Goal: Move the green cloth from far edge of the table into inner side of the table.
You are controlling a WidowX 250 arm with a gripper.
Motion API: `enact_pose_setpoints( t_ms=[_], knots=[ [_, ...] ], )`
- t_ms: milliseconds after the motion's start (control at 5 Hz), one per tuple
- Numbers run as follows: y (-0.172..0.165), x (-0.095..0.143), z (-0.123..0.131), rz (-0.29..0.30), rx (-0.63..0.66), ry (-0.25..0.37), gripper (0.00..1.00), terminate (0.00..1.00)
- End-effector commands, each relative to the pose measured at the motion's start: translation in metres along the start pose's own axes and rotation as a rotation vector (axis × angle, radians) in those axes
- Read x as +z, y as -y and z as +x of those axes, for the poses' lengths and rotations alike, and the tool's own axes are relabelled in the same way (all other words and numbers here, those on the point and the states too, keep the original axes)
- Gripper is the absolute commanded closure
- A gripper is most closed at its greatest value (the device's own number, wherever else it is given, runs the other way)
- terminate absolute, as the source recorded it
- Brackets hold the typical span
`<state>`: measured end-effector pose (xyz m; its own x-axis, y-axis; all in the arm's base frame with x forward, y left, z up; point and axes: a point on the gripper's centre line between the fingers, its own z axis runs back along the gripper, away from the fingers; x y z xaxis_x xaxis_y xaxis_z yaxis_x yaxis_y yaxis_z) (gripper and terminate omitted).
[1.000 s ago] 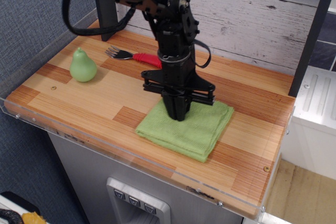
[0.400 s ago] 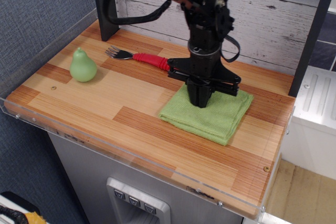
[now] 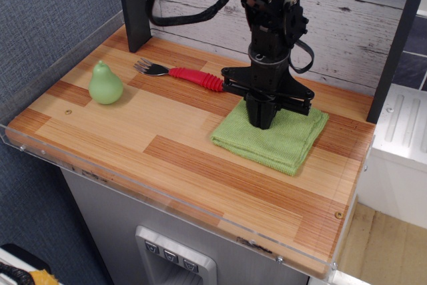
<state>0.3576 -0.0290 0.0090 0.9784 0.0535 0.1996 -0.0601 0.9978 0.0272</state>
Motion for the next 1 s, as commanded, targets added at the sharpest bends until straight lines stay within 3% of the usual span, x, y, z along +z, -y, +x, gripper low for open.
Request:
enact_pose_setpoints(
  t_ms=[0,200,400,600,800],
  knots=[
    [0.002,0.001,0.004,-0.006,-0.005,0.009,1.0,0.0],
    [0.002,0.004,0.006,-0.008,0.003,0.002,1.0,0.0],
    [0.001,0.017,0.01,-0.024,0.026,0.049,1.0,0.0],
    [0.002,0.03,0.014,-0.06,0.062,0.102,0.0,0.0],
    [0.004,0.04,0.017,-0.083,0.06,0.129,0.0,0.0]
  ],
)
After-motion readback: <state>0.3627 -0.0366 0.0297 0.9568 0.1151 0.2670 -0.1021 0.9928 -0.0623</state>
